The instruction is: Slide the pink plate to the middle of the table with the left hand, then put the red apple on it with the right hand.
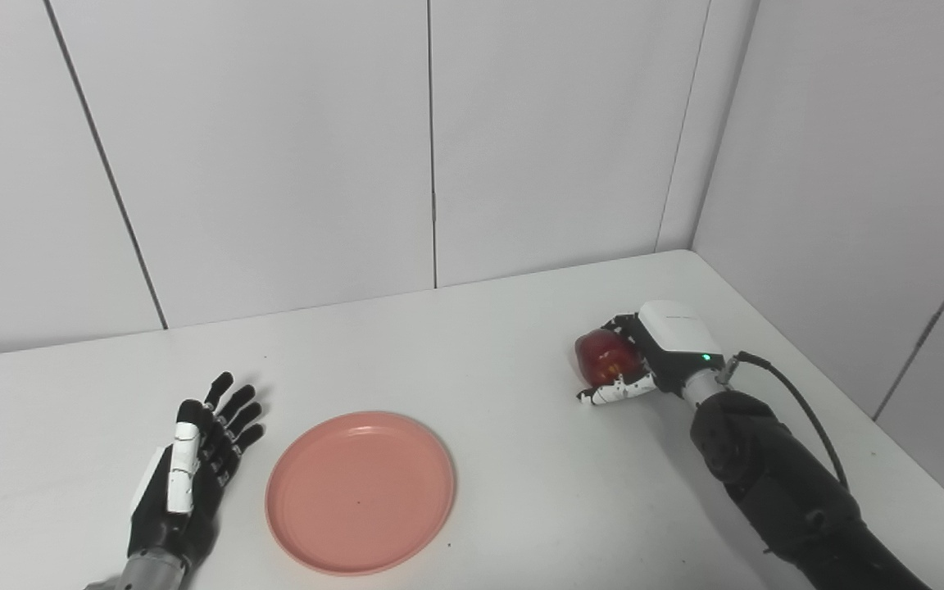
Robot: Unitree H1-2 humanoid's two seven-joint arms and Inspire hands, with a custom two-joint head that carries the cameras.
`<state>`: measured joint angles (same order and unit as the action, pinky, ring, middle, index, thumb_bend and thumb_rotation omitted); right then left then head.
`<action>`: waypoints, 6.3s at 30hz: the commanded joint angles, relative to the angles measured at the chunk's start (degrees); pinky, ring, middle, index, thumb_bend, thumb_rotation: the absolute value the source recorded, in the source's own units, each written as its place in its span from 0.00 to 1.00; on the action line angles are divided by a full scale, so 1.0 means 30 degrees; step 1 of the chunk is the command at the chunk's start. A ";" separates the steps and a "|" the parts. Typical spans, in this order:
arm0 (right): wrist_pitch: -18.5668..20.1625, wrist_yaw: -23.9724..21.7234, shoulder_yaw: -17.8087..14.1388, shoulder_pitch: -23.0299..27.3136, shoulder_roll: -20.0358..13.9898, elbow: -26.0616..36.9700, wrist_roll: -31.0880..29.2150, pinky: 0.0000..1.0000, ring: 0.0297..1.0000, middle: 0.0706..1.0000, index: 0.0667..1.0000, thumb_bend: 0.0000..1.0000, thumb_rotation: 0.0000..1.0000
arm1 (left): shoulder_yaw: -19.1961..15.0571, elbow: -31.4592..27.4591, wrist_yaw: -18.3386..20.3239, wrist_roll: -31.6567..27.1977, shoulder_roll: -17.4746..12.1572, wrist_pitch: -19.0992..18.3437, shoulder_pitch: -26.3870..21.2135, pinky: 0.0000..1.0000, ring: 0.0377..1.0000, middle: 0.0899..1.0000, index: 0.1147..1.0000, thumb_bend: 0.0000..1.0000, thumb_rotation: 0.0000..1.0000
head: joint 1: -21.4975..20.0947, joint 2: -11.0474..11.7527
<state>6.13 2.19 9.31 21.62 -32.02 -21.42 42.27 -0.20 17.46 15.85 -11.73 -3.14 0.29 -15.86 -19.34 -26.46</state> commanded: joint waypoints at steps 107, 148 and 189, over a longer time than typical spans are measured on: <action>-0.4625 -0.4203 0.5110 0.1468 0.5078 0.6461 0.1820 0.28 0.34 0.39 0.45 0.50 0.16 | 0.1194 -0.0779 -0.1632 0.1215 0.2338 -0.0559 0.0170 0.78 0.85 0.86 0.88 0.78 0.99 | 0.7211 -0.1760; -0.4579 -0.5718 0.4578 0.1701 0.4630 0.6784 0.1009 0.52 0.58 0.63 0.67 0.96 0.65 | 0.1159 -0.0853 -0.1525 0.1286 0.2292 -0.1050 0.0121 0.79 0.84 0.86 0.90 0.77 1.00 | 0.6997 -0.1670; 0.0180 -0.2189 -0.3636 -0.4368 1.0822 0.7368 -1.4440 0.97 0.98 0.98 0.96 0.94 1.00 | 0.1137 -0.3318 -0.3843 0.4043 0.1880 0.2448 0.2905 1.00 1.00 1.00 1.00 0.80 1.00 | 0.4779 -0.1734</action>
<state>6.81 -5.27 -0.96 7.62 0.00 0.06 0.14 2.76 7.99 5.38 -0.45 1.50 5.11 -8.69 -5.01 -31.64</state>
